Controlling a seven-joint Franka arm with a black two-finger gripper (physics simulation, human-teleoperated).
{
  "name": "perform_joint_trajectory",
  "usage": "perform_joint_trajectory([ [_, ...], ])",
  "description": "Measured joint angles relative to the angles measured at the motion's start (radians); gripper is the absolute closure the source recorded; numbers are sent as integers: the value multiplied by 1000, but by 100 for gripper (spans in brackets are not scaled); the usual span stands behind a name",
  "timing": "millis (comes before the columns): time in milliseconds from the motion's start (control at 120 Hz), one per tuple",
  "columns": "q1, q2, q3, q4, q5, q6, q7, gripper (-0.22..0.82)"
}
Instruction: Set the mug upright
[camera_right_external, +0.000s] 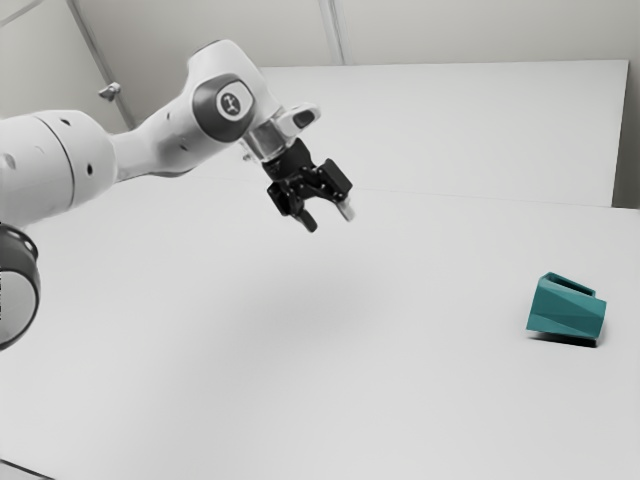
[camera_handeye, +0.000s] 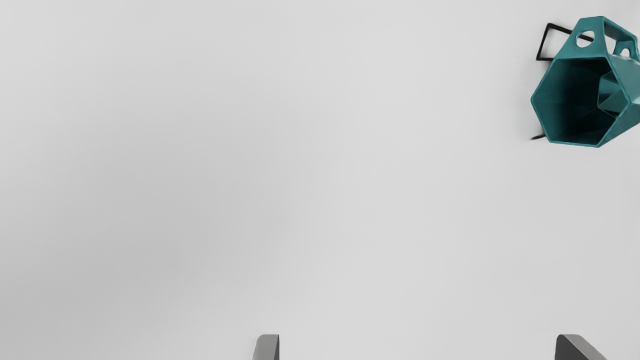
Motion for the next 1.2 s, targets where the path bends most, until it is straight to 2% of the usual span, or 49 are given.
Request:
perform_joint_trajectory([
  [533, -144, 246, -104, 37, -350, 436, -104, 0],
  [733, -178, 326, -134, 104, -475, 514, -125, 0],
  [958, -198, 402, -212, 171, -576, 615, -141, 0],
  [1200, -217, 479, -222, 242, -649, 665, -154, 0],
])
